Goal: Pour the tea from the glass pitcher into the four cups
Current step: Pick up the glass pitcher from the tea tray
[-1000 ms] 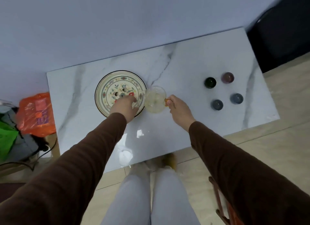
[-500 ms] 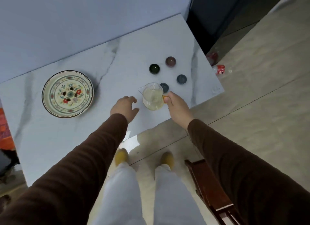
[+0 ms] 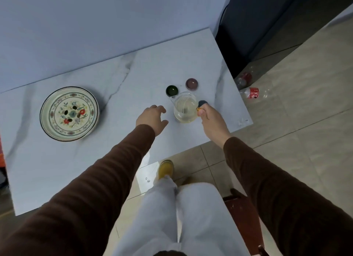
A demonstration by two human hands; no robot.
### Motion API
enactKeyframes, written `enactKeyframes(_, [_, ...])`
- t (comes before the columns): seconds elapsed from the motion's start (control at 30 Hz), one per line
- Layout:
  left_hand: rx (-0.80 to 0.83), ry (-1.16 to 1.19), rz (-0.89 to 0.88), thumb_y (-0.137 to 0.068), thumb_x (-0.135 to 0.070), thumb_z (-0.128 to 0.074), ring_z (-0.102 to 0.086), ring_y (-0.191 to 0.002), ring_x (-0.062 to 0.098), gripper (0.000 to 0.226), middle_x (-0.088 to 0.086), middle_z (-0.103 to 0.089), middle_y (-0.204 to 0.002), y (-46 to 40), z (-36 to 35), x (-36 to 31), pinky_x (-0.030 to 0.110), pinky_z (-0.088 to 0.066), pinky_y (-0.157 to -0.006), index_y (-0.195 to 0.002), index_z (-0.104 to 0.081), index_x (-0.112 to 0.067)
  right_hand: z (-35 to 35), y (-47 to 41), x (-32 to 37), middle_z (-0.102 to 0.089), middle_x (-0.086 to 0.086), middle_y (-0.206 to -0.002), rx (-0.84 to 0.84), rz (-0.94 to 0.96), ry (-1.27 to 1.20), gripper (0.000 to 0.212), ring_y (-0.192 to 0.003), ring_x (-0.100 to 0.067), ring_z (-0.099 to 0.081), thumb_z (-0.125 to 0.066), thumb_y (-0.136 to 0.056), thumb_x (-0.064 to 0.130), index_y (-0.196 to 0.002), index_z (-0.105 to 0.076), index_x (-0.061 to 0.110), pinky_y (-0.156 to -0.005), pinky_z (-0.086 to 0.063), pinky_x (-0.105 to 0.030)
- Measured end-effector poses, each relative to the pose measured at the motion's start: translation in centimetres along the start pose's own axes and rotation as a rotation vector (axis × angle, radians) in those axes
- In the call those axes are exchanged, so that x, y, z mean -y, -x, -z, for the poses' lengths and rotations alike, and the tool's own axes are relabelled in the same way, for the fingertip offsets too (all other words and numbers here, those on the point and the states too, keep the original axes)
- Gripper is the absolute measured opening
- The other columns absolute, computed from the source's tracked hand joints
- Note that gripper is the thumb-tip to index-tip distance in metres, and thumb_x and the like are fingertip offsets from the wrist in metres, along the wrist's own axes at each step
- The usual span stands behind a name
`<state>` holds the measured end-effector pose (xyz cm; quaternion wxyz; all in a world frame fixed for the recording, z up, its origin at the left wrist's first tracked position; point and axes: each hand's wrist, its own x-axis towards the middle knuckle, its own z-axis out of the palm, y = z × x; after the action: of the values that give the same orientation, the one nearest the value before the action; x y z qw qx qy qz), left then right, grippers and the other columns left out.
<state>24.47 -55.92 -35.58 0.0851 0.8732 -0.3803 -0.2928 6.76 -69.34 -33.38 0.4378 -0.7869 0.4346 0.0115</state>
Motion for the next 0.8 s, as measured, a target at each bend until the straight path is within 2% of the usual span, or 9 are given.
enactKeyframes(0.13, [0.004, 0.008, 0.041, -0.087, -0.036, -0.062, -0.054, -0.115, 0.022, 0.043, 0.001, -0.057, -0.125, -1.3, -0.1, -1.8, 0.036, -0.048, -0.082, -0.128, -0.055, -0.025, 2.0, -2.1, -0.5, -0.058, 0.001, -0.093, 0.029, 0.013, -0.028, 0.023, -0.081, -0.018, -0.052, -0.033, -0.105, 0.027, -0.094, -0.05, 0.016, -0.073, -0.043, -0.036])
enactKeyframes(0.23, [-0.006, 0.021, 0.087, -0.087, -0.036, -0.062, -0.054, -0.116, 0.023, 0.043, 0.001, -0.057, -0.126, -2.0, -0.6, -3.6, 0.037, -0.049, -0.084, -0.127, -0.054, -0.025, 3.8, -3.8, -1.2, -0.054, 0.006, -0.083, 0.06, 0.04, -0.04, 0.023, -0.076, -0.016, -0.05, -0.034, -0.105, 0.027, -0.091, -0.05, 0.016, -0.069, -0.041, -0.034])
enactKeyframes(0.4, [-0.051, 0.052, 0.201, -0.086, -0.035, -0.063, -0.055, -0.114, 0.023, 0.042, 0.002, -0.057, -0.124, -2.6, -2.2, -7.4, 0.038, -0.051, -0.084, -0.126, -0.055, -0.025, 7.8, -6.4, -3.4, -0.061, -0.007, -0.095, 0.149, 0.112, -0.018, 0.027, -0.088, -0.026, -0.056, -0.034, -0.104, 0.028, -0.095, -0.052, 0.01, -0.071, -0.043, -0.035])
enactKeyframes(0.5, [-0.079, 0.079, 0.235, -0.085, -0.034, -0.062, -0.056, -0.111, 0.024, 0.039, 0.003, -0.059, -0.12, -2.8, -3.5, -9.9, 0.038, -0.051, -0.083, -0.122, -0.057, -0.024, 10.1, -7.3, -4.9, -0.062, -0.009, -0.097, 0.19, 0.158, 0.031, 0.029, -0.085, -0.026, -0.055, -0.034, -0.104, 0.029, -0.096, -0.051, 0.007, -0.067, -0.039, -0.033])
enactKeyframes(0.63, [-0.098, 0.131, 0.272, -0.083, -0.032, -0.065, -0.056, -0.106, 0.025, 0.035, 0.003, -0.06, -0.112, -2.6, -4.9, -11.9, 0.039, -0.051, -0.082, -0.116, -0.059, -0.023, 12.0, -8.2, -6.6, -0.056, -0.005, -0.09, 0.235, 0.192, 0.068, 0.03, -0.077, -0.021, -0.048, -0.033, -0.104, 0.028, -0.096, -0.051, 0.006, -0.065, -0.035, -0.032])
enactKeyframes(0.8, [-0.117, 0.17, 0.255, -0.083, -0.032, -0.064, -0.055, -0.109, 0.024, 0.039, 0.003, -0.059, -0.114, -3.2, -5.7, -12.0, 0.04, -0.051, -0.084, -0.12, -0.058, -0.023, 12.2, -9.4, -7.6, -0.052, 0.002, -0.085, 0.213, 0.2, 0.111, 0.028, -0.074, -0.016, -0.046, -0.032, -0.104, 0.028, -0.092, -0.051, 0.011, -0.062, -0.035, -0.03])
